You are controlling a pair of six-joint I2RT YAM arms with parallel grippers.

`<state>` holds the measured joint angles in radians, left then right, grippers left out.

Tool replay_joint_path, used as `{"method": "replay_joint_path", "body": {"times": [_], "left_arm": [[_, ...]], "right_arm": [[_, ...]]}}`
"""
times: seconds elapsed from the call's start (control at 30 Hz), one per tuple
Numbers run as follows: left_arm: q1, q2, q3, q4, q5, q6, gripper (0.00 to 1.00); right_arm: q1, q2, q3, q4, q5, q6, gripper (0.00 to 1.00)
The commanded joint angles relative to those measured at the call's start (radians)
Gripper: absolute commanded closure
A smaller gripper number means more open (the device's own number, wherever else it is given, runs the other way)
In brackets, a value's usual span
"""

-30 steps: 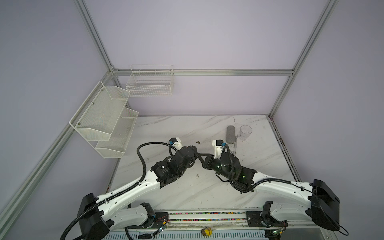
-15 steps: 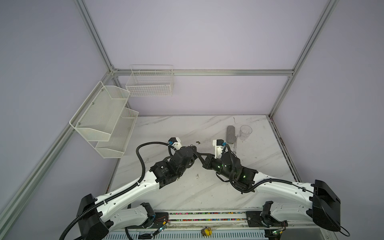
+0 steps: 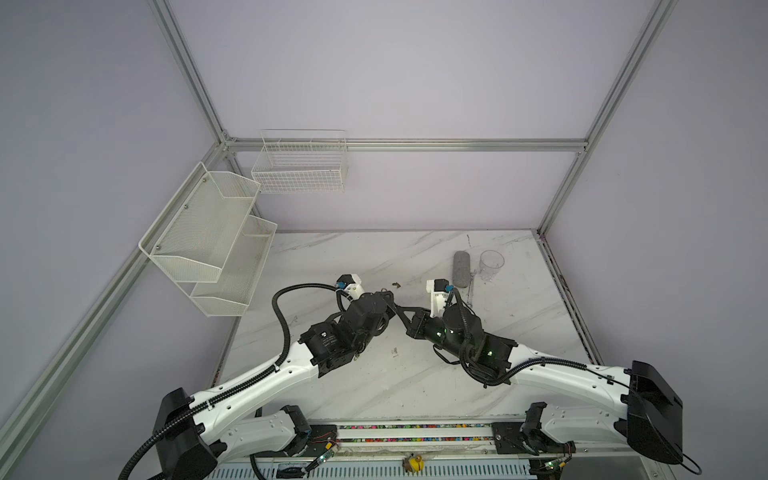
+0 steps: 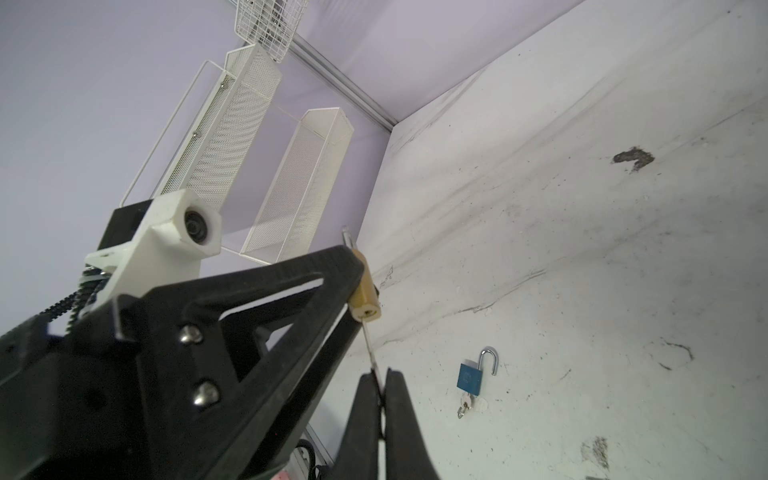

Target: Unlock with the key

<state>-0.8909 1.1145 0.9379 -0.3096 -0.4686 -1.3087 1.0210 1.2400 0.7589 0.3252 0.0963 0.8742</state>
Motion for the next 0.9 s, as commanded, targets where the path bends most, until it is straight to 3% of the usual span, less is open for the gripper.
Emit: {"method": "replay_joint_path", "body": {"times": [0.0,0.87], "left_arm": [[-0.003,-0.035,0.012,0.054,-0.021,0.003,1.00],[-0.003,0.004,0.035,0.065,0.025,0.020,1.00]], "right_arm": [[-0.002,-0.021,-0.010,-0.054,0.032,-0.005,1.00],[0.002,-0.029,0.025,0.010,0.019,-0.048,1.00]]}}
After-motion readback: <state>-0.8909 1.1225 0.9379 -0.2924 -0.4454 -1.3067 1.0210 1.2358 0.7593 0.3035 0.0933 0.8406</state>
